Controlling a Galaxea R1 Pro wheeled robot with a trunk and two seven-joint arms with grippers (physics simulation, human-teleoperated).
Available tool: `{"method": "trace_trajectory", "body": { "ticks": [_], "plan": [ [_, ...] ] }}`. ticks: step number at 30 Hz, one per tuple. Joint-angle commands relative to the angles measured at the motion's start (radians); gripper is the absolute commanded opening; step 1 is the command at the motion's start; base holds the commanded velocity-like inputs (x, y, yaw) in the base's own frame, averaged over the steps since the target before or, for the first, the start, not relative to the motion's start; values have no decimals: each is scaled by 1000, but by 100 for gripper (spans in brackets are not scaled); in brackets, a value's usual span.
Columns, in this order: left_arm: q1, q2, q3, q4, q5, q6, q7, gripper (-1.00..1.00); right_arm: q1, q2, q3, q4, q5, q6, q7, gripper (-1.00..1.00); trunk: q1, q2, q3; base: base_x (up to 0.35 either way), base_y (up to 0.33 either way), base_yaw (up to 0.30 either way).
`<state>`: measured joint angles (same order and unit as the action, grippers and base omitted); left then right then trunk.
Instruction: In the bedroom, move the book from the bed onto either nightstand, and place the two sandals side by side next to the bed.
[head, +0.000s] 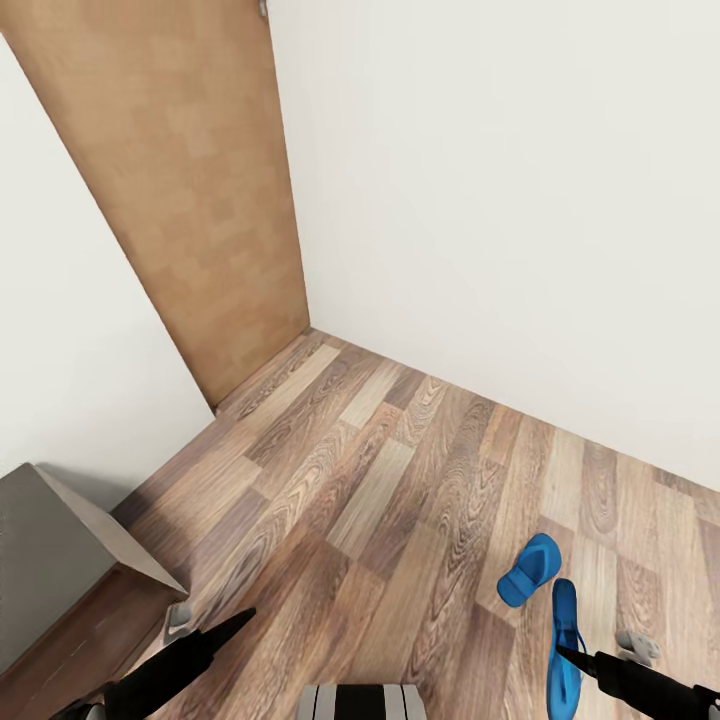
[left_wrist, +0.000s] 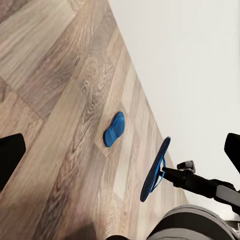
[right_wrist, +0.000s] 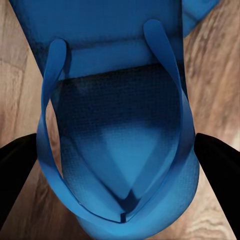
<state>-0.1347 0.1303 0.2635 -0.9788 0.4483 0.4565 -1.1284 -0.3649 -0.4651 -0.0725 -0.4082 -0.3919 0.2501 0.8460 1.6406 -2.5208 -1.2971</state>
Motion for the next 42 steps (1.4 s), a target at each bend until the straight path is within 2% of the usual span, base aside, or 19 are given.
{"method": "trace_trajectory", "body": {
  "ticks": [1,42],
  "plan": [
    [0,0,0,0,4,10,-2,100,0,0,-1,0,-7,9,2,-100,-1,0,3,0,0,0],
    [0,5,1,0,5,11,-5,100,0,3,-1,0,-7,9,2,-100,-19,10,162,0,0,0]
  ]
}}
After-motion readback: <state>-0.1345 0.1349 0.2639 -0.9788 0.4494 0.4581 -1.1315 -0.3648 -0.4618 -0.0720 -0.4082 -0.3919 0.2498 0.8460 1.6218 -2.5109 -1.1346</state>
